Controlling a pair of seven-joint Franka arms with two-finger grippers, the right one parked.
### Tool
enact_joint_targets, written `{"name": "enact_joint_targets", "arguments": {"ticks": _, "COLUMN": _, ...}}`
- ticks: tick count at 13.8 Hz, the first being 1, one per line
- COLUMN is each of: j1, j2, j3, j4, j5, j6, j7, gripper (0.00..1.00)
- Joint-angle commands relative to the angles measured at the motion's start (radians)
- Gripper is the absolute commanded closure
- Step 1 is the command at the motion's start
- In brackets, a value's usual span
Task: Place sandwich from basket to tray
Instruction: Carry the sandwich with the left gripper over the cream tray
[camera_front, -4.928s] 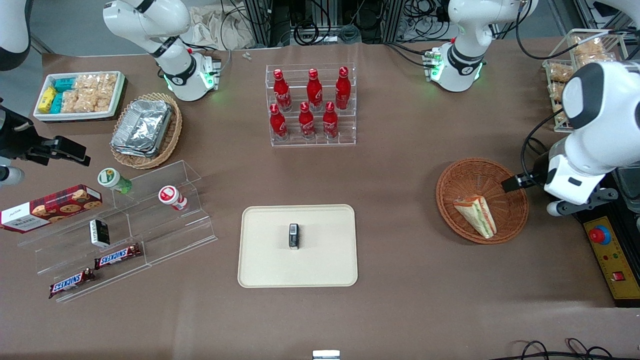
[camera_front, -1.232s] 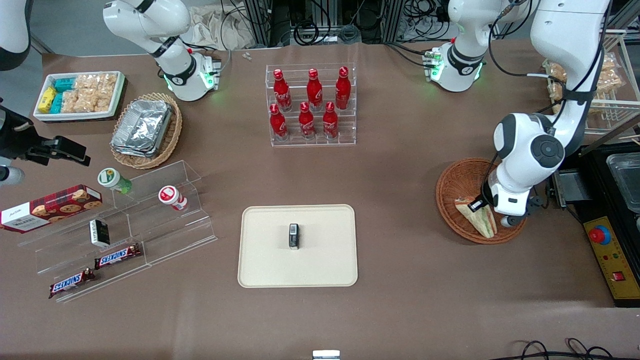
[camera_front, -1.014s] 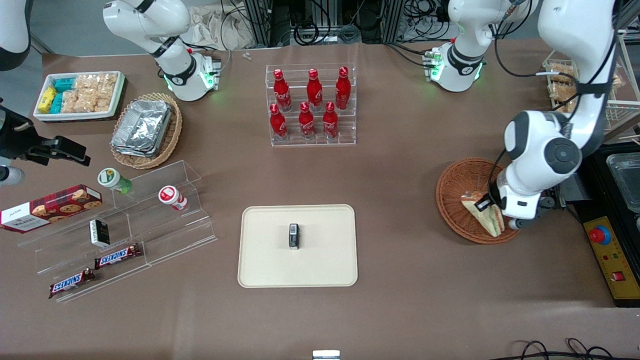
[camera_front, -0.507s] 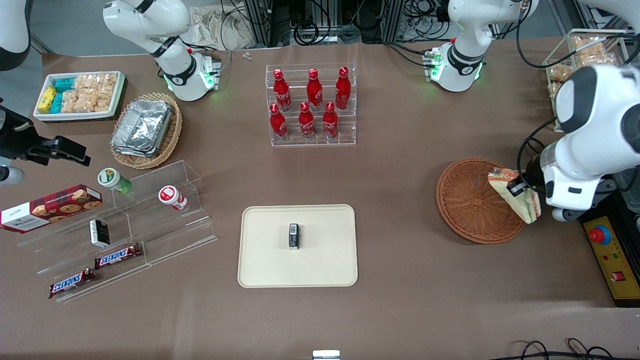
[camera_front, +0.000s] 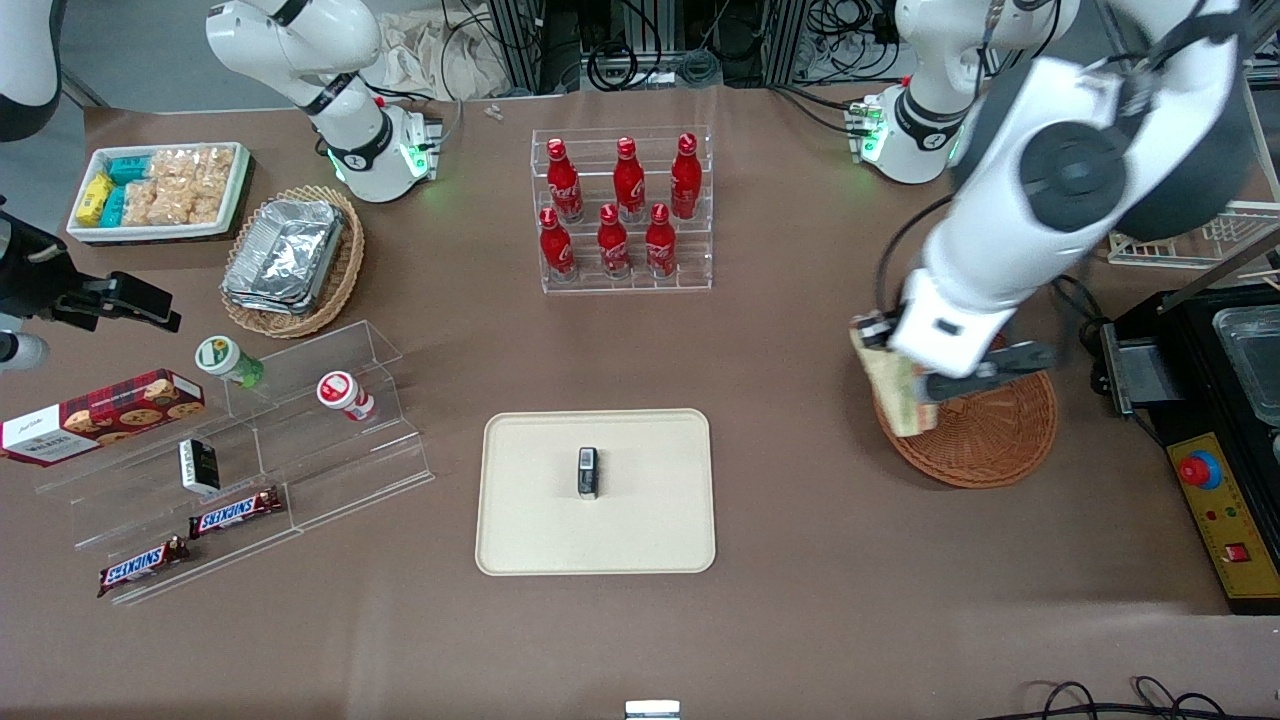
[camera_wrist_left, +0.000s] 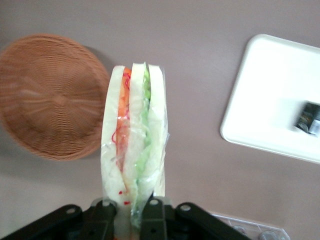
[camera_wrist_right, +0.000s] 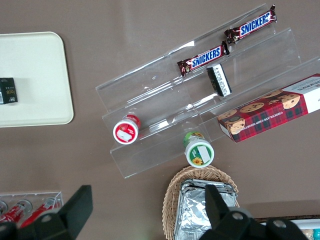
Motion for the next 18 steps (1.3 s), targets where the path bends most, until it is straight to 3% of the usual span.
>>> {"name": "enact_joint_targets", "arguments": {"ticks": 1, "j1": -0.103, "j2": 0.214, "j3": 0.000, "j4": 0.178, "j5": 0.075, "j6": 0.023, "j7": -0.052, "gripper": 0.79}}
{"name": "enact_joint_targets", "arguments": {"ticks": 2, "j1": -0.116, "j2": 0.249, "j3": 0.000, "j4": 0.186, "j5": 0.092, "j6": 0.058, "j7": -0.076, "gripper": 0.87}}
{"name": "enact_joint_targets", "arguments": {"ticks": 5, "j1": -0.151, "j2": 0.349, "j3": -0.002, "j4": 0.177, "j5": 0.096, "j6": 0.271, "j7": -0.086, "gripper": 0.89}}
{"name": "enact_joint_targets", "arguments": {"ticks": 6, "j1": -0.189, "j2": 0.392, "j3": 0.006, "j4": 0.178, "j5": 0.109, "j6": 0.343, "j7": -0.090, "gripper": 0.95}}
{"name": "enact_joint_targets", "arguments": {"ticks": 8, "j1": -0.208, "j2": 0.464, "j3": 0.009, "j4": 0.178, "j5": 0.179, "j6": 0.434, "j7": -0.094, "gripper": 0.95}}
{"name": "enact_joint_targets", "arguments": {"ticks": 14, "j1": -0.252, "j2": 0.602, "j3": 0.012, "j4": 0.250, "j5": 0.195, "j6": 0.557, "j7": -0.093, "gripper": 0.93}}
{"name": "enact_joint_targets", "arguments": {"ticks": 17, "j1": -0.254, "j2": 0.621, "j3": 0.010, "j4": 0.238, "j5": 0.244, "j6": 0.553, "j7": -0.077, "gripper": 0.84}}
{"name": "enact_joint_targets", "arguments": {"ticks": 18, "j1": -0.254, "j2": 0.621, "j3": 0.010, "j4": 0.238, "j5": 0.244, "j6": 0.552, "j7": -0.076, "gripper": 0.65}}
